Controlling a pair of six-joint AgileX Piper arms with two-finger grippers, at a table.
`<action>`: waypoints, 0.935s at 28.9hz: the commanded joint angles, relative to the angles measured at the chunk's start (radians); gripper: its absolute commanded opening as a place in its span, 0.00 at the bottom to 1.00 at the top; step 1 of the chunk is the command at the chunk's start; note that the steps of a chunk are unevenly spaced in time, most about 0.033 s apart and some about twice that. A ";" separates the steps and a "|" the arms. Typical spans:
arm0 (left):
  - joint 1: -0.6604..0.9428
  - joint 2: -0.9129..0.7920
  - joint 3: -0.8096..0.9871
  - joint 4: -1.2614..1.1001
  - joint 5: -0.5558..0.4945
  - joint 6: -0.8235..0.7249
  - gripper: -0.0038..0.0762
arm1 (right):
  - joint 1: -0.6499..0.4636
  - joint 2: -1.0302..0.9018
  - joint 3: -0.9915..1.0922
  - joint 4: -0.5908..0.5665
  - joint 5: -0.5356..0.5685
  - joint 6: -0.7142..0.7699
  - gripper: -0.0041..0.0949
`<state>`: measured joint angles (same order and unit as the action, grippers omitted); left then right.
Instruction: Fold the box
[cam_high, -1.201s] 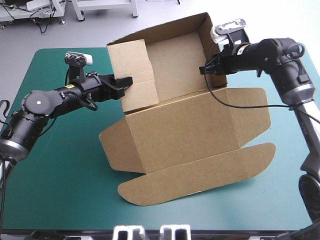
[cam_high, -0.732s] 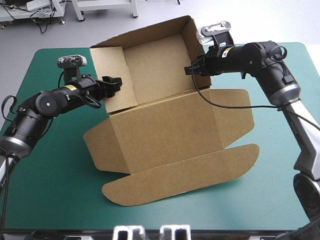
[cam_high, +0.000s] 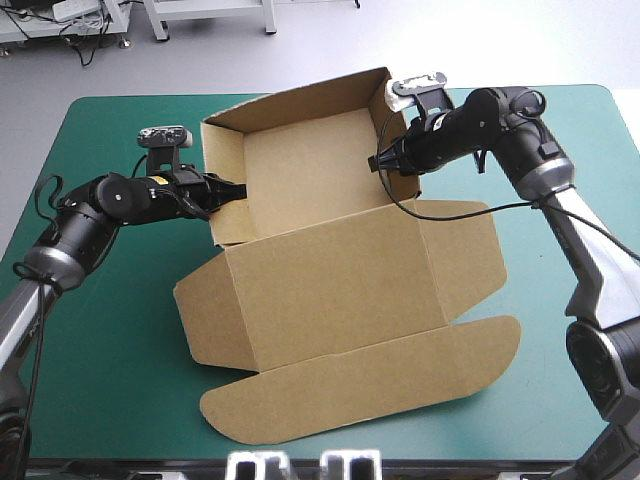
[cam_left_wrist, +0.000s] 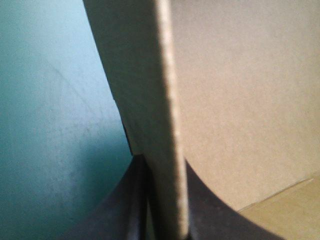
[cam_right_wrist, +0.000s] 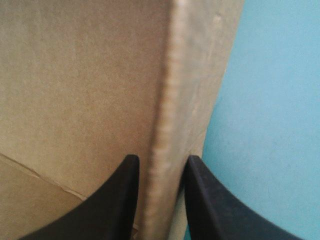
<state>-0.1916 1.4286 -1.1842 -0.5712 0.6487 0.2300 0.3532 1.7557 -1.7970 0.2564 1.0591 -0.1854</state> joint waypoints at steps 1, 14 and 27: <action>-0.025 0.019 -0.109 -0.089 0.168 0.075 0.04 | 0.010 -0.006 -0.029 0.008 0.055 -0.002 0.02; -0.214 0.344 -0.513 0.205 0.453 -0.104 0.04 | 0.010 0.041 -0.026 -0.158 0.188 0.088 0.02; -0.293 0.483 -0.709 0.342 0.640 -0.256 0.04 | 0.010 0.098 -0.010 -0.154 0.190 0.221 0.02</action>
<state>-0.4375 1.9649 -1.8567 -0.0923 1.2056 -0.0590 0.3520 1.8897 -1.7849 0.0226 1.2463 0.0077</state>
